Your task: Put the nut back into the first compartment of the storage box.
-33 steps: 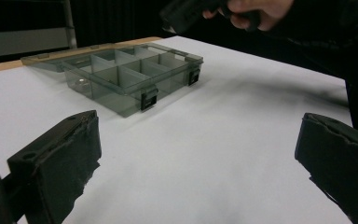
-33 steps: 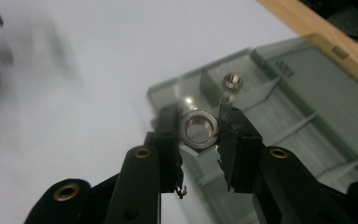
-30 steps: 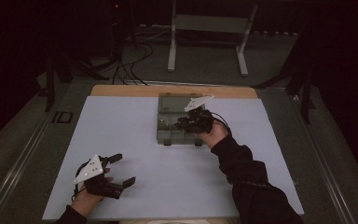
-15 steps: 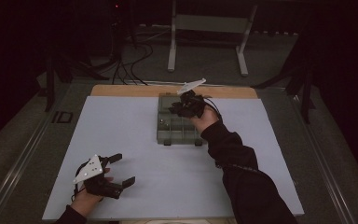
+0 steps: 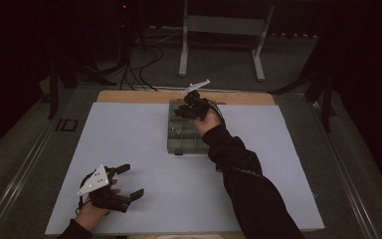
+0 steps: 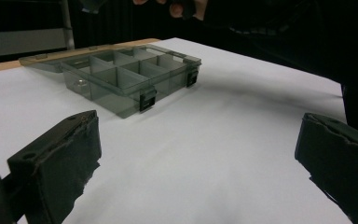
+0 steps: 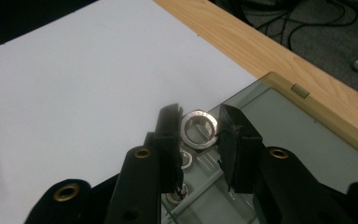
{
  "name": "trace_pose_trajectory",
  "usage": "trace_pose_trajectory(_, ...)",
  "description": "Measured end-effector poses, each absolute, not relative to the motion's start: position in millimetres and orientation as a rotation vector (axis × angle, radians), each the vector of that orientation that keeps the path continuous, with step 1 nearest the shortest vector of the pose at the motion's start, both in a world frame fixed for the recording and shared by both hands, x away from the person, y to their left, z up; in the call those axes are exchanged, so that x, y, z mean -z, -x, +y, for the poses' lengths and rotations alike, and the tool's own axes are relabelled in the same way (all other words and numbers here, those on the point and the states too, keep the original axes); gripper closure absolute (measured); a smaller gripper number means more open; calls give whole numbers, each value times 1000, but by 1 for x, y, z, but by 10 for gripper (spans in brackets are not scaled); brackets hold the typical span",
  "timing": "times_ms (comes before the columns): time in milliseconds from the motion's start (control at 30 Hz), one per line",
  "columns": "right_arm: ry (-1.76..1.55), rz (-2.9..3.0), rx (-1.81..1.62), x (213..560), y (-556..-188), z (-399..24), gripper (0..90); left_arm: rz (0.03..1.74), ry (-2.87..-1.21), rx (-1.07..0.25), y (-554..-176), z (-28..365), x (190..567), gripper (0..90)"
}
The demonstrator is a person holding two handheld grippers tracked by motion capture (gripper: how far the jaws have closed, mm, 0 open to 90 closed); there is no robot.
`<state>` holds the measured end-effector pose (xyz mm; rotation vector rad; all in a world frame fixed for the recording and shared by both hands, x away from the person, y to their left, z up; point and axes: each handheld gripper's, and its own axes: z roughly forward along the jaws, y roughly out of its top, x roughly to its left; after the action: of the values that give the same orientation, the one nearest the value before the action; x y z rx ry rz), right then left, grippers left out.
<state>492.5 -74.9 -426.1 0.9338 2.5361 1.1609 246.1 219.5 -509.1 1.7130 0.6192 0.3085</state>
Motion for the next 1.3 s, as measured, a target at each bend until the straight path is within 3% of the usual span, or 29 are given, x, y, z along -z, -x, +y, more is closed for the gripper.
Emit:
trace_pose_trajectory(533, -1046, 2609, -1112, 472, -502, -64, 701, 613, -1719, -299, -246, 219, 509, 10)
trace_pose_trajectory(900, -1030, 2640, -1054, 483, -502, -60, 691, 615, -1720, -298, -246, 219, 510, 10)
trace_pose_trajectory(1067, -1039, 2612, -1093, 476, -501, -66, 605, 616, -1719, -298, -246, 219, 510, 10)
trace_pose_trajectory(1300, -1049, 2588, -1138, 465, -496, -76, 376, 616, -1721, -300, -246, 219, 510, 10)
